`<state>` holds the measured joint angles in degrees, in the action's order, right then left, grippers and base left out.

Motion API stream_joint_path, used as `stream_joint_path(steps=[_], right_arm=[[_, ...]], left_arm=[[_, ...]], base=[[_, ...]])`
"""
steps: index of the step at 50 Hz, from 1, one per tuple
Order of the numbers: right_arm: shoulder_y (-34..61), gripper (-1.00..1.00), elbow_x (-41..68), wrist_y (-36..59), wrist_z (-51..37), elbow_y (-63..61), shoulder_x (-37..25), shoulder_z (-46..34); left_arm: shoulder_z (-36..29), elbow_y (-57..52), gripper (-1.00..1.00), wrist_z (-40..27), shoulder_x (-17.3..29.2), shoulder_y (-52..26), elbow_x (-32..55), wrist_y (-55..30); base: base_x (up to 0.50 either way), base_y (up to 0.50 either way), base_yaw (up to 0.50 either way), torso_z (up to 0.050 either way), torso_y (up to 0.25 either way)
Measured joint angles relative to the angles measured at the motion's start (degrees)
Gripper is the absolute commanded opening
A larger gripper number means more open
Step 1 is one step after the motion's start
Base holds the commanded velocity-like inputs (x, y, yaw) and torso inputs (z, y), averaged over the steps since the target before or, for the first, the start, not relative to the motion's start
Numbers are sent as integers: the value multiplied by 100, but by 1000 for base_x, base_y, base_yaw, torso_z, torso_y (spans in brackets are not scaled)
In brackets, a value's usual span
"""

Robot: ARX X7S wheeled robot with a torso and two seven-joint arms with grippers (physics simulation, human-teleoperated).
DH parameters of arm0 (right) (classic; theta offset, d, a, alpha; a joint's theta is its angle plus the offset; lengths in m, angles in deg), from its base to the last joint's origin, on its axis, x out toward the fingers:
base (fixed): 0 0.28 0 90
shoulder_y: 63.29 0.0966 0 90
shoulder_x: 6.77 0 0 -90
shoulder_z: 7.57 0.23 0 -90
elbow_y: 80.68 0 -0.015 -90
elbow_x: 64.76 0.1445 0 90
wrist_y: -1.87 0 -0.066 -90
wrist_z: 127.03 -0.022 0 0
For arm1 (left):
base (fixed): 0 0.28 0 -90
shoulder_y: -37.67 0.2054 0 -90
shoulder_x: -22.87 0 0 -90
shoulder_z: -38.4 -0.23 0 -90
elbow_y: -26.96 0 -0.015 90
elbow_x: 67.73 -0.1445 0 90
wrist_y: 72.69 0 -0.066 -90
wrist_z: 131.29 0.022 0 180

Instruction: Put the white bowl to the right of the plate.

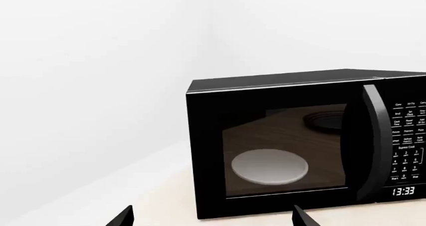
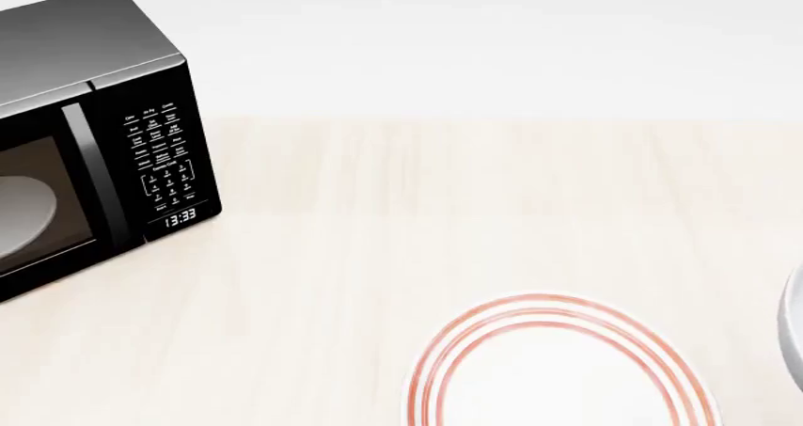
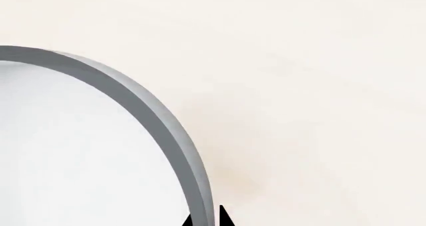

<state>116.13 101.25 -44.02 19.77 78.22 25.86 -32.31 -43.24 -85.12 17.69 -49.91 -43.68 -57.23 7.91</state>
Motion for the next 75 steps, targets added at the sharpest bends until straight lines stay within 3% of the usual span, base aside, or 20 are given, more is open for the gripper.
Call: stream_joint_path(steps=[20, 37, 70, 71, 75], right_arm=[[-688, -100, 382, 164, 368, 481, 153, -267], [-789, -100, 415, -556, 282, -581, -240, -257], [-1260, -100, 433, -27, 571, 476, 155, -105], [-1260, 100, 422, -32, 589, 477, 157, -109], [-1229, 100, 353, -69, 698, 497, 169, -80]], left_arm=[[-34, -9, 100, -35, 25, 9, 4, -1], [-63, -40, 100, -69, 46, 33, -4, 6], [-123, -68, 100, -118, 83, 62, -7, 39], [-125, -67, 100, -120, 84, 63, -7, 40], [-132, -64, 100, -125, 88, 62, -7, 43]], base=[[0, 0, 0, 0, 1], [0, 0, 0, 1, 1], [0, 0, 0, 0, 0], [0, 0, 0, 0, 0], [0, 0, 0, 0, 0]])
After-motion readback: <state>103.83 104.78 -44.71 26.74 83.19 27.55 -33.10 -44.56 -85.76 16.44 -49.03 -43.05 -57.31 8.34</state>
